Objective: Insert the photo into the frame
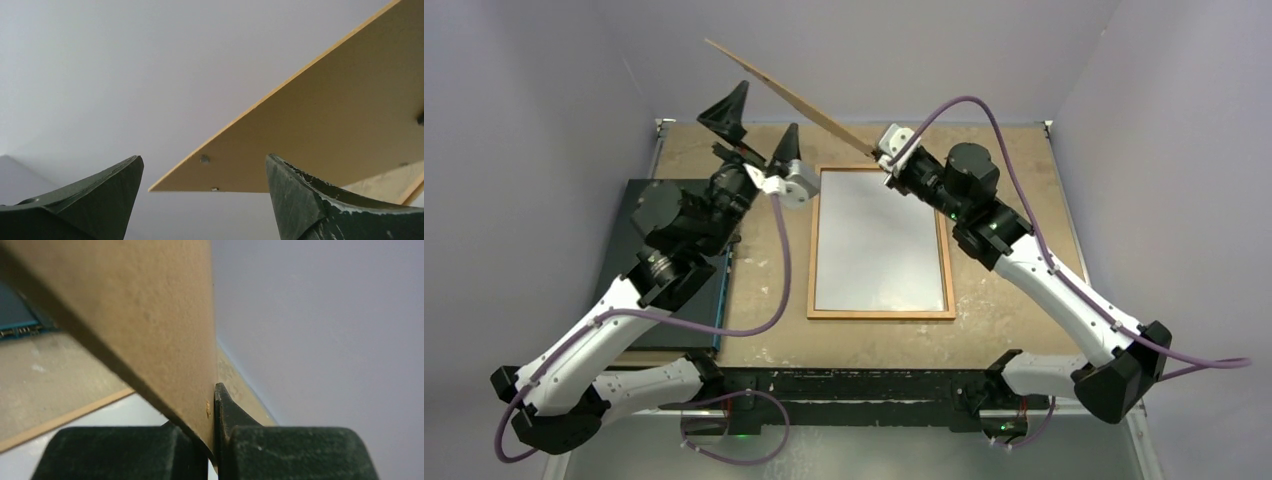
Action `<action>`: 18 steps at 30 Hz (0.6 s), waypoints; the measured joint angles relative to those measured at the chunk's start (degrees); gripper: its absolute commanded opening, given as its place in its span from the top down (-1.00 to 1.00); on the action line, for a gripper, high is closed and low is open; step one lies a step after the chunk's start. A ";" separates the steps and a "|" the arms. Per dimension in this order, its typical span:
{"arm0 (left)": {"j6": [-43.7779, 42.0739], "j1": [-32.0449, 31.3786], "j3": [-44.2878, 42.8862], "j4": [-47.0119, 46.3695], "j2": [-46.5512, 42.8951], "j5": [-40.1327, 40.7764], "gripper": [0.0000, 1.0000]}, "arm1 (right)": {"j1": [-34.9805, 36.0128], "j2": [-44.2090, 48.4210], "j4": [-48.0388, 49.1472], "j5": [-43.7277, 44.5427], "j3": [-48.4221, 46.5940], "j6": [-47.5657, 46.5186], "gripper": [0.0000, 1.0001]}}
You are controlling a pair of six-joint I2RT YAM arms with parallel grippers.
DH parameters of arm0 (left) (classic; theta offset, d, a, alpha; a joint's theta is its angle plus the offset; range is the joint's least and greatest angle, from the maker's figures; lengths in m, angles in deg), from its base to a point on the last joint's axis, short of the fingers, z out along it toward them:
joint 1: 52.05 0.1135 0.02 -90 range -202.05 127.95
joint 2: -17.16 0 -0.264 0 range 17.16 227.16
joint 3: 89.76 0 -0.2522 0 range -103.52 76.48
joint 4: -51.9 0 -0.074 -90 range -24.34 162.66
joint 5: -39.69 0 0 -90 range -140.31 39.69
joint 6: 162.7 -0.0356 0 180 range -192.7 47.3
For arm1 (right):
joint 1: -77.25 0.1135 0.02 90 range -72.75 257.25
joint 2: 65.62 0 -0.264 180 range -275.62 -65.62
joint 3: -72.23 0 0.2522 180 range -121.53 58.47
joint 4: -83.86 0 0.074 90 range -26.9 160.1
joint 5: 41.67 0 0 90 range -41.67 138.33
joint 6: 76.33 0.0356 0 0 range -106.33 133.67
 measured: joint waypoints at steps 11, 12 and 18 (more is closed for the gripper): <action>7.13 0.00 -2.34 -6.25 -3.65 5.51 -0.95 | -2.03 -5.77 -11.02 -1.99 -9.22 14.73 1.00; 7.52 0.00 -2.54 -7.52 -3.45 6.84 -0.98 | -2.73 -6.62 -12.76 -2.97 -10.34 16.46 1.00; 11.80 0.00 -4.13 -12.37 -2.27 15.89 -0.99 | -10.75 -8.20 -19.34 -14.34 -13.16 27.67 1.00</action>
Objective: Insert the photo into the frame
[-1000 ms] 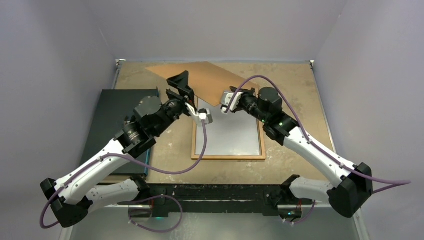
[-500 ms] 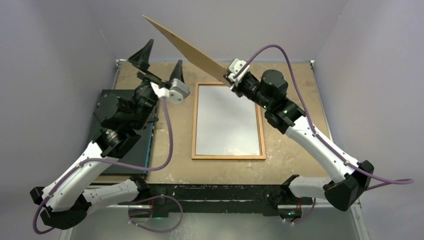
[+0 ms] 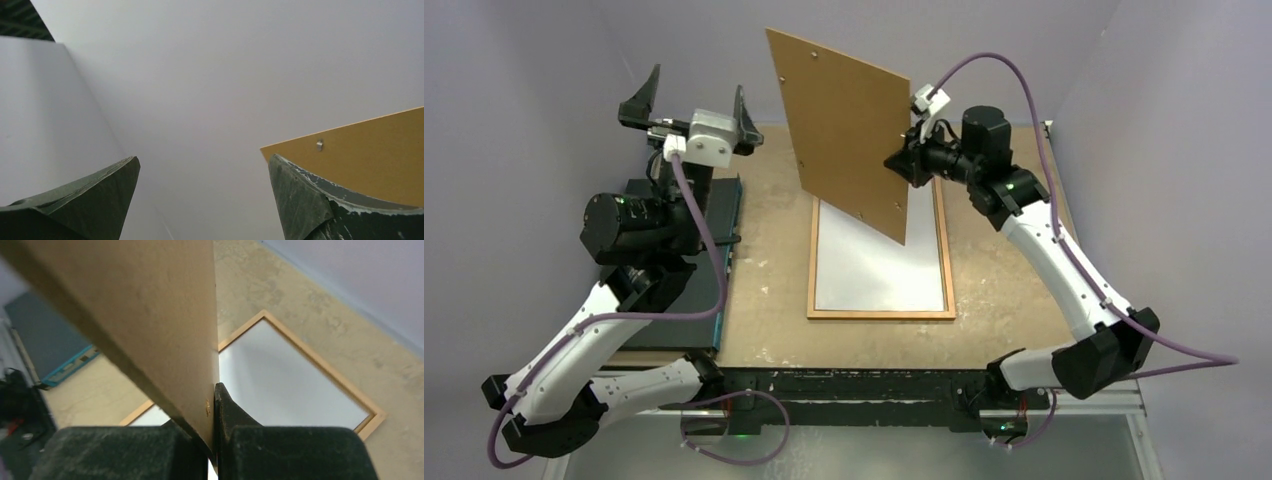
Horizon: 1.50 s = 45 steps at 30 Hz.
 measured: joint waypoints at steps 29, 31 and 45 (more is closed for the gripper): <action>35.28 40.17 5.60 43.63 20.41 -42.07 -0.92 | -23.98 3.15 -0.52 -35.34 20.59 33.24 1.00; 34.95 40.19 8.72 42.91 20.63 -44.24 -0.91 | -24.09 3.65 -0.81 -35.32 21.77 33.11 1.00; 33.66 38.16 21.84 35.91 23.89 -54.51 -0.79 | -24.11 2.86 -9.27 -33.16 25.40 27.89 1.00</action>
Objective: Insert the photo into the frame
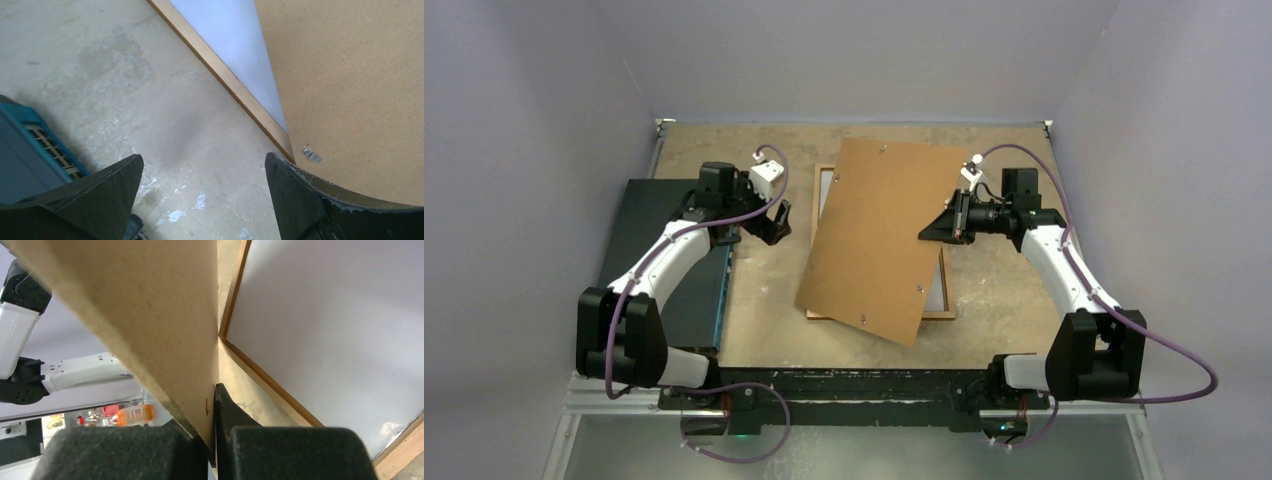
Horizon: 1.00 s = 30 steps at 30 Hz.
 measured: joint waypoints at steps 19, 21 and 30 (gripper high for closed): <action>0.22 -5.68 6.56 -8.76 13.00 3.65 -0.13 | 0.00 -4.26 15.52 -1.62 12.79 7.08 0.27; 0.22 -5.77 7.02 -9.18 13.11 4.31 -0.10 | 0.00 -5.49 17.05 -1.70 13.11 7.56 0.27; 0.02 -6.99 10.43 -11.19 13.05 5.29 0.04 | -0.24 -6.88 26.71 -0.76 18.82 14.19 0.73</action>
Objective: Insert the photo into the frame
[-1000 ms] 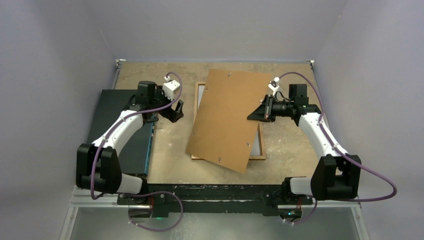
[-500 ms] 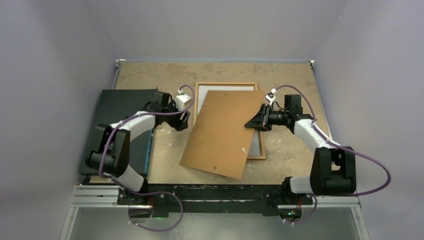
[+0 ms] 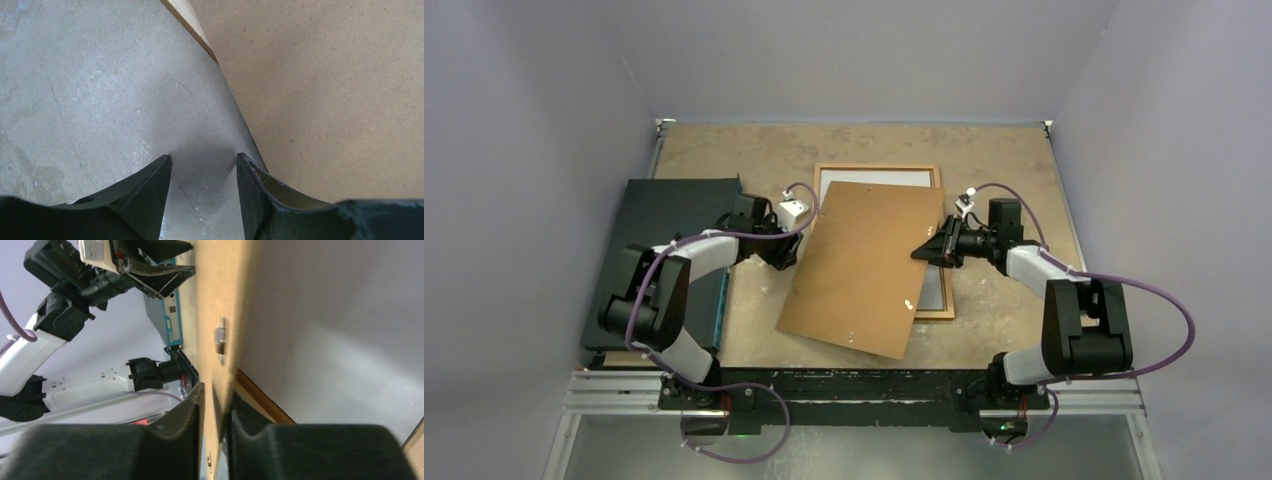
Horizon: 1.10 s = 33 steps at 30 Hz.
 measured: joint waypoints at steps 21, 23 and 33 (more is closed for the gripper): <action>0.17 0.09 -0.17 3.69 -2.34 -1.18 0.00 | -0.39 -6.86 -3.72 -0.39 -19.67 -5.49 1.00; 0.17 0.13 -0.81 3.80 -2.56 -1.16 0.00 | -0.63 -9.60 -5.64 -1.81 -23.45 -8.15 1.00; 0.15 0.13 -1.09 3.56 -2.73 -1.20 0.00 | -3.08 -16.02 -20.90 -4.61 -34.60 -21.75 1.00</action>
